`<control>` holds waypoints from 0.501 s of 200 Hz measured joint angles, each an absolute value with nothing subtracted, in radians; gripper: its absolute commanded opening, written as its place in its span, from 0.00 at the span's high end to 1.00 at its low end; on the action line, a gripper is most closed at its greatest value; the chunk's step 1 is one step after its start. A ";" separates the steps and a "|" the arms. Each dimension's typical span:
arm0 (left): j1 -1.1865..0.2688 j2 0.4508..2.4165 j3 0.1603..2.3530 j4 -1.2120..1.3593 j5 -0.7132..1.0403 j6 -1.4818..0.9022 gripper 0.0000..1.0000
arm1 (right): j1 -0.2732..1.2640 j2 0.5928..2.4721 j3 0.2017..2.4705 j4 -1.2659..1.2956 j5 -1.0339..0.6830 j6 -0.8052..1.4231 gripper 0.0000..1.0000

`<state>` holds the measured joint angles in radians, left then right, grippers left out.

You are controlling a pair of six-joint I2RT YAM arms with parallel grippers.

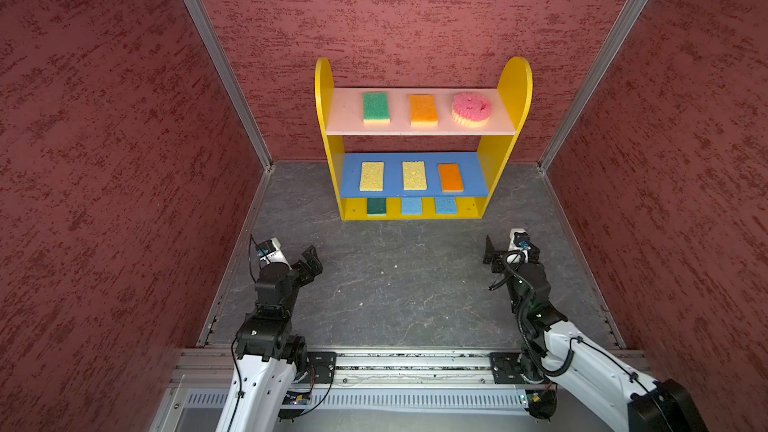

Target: Place and organize the cleaning sponges onto the shelf

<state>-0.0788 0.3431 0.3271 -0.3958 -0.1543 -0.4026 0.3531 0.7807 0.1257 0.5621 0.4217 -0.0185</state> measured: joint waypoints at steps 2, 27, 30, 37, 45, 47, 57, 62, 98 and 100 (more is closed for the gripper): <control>-0.079 0.343 0.319 -0.383 -0.155 -0.399 0.01 | 0.352 0.781 0.129 0.565 0.424 -0.018 0.01; -0.080 0.351 0.241 -0.269 -0.166 -0.348 0.01 | 0.324 0.791 0.151 0.576 0.450 -0.011 0.01; -0.080 0.354 0.238 -0.260 -0.167 -0.339 0.01 | 0.321 0.794 0.153 0.575 0.452 -0.011 0.01; -0.080 0.364 0.235 -0.237 -0.173 -0.314 0.01 | 0.312 0.804 0.154 0.574 0.457 -0.007 0.01; -0.080 0.377 0.239 -0.217 -0.186 -0.286 0.01 | 0.303 0.816 0.154 0.572 0.460 -0.003 0.01; -0.081 0.381 0.242 -0.214 -0.190 -0.279 0.01 | 0.302 0.819 0.154 0.572 0.461 -0.003 0.01; -0.080 0.403 0.256 -0.202 -0.215 -0.244 0.01 | 0.289 0.841 0.152 0.578 0.462 0.004 0.01; -0.080 0.417 0.264 -0.194 -0.227 -0.228 0.01 | 0.282 0.853 0.148 0.587 0.462 0.009 0.01; -0.066 0.546 0.227 -0.036 -0.265 -0.160 0.01 | 0.229 0.986 0.122 0.666 0.466 0.036 0.01; -0.066 0.554 0.221 -0.024 -0.267 -0.157 0.01 | 0.226 0.995 0.122 0.673 0.466 0.037 0.01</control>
<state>-0.0662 0.5545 0.2211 -0.0242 -0.2672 -0.1574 0.2256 0.9955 0.1219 0.6727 0.4656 0.0372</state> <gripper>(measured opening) 0.994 0.989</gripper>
